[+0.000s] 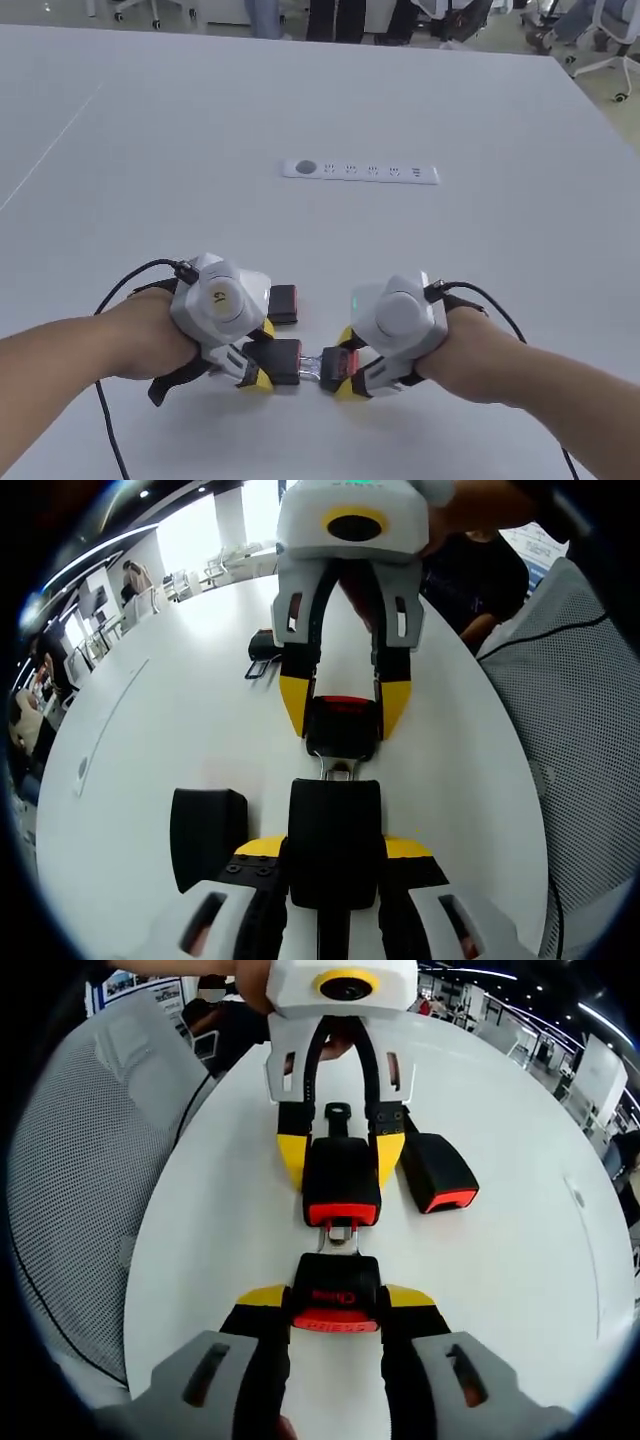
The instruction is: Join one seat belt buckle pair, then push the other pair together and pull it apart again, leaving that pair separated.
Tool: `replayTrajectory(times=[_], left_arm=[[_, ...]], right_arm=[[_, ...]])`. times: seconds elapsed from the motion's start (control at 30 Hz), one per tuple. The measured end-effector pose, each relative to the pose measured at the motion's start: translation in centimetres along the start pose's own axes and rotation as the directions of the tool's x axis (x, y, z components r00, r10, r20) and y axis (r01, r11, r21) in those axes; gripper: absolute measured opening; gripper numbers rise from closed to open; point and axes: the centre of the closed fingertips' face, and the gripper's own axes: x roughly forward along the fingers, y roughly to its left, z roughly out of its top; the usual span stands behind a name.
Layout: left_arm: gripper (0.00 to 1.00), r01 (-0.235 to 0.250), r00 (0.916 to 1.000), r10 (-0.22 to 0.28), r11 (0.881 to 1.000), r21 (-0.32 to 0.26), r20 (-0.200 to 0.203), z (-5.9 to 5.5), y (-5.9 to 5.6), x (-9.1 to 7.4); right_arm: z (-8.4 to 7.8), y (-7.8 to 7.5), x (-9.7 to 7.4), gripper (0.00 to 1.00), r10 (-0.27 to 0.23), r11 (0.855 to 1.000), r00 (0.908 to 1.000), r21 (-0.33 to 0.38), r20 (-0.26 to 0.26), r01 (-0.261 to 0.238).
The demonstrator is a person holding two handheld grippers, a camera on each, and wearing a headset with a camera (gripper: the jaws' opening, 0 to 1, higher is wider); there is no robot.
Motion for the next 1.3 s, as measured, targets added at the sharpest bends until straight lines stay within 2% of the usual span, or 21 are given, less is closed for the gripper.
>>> replayTrajectory(times=[0.23,0.73,1.3], left_arm=[[0.34,0.009,0.9999,-0.009,1.0,0.002,0.009,0.0,0.0,-0.1],[0.33,0.019,0.9997,-0.019,1.0,0.012,0.017,0.0,-0.2,-0.1],[0.33,0.016,0.9995,-0.017,1.0,0.002,0.028,0.0,-0.1,0.0]], right_arm=[[0.1,0.1,0.0,0.33,0.003,1.0,1.0,0.007,0.009,-0.003],[0.4,0.0,0.2,0.31,0.002,1.0,0.9993,-0.007,-0.038,-0.002],[1.2,-0.1,0.7,0.3,0.002,1.0,0.9999,0.0,-0.015,-0.002]])
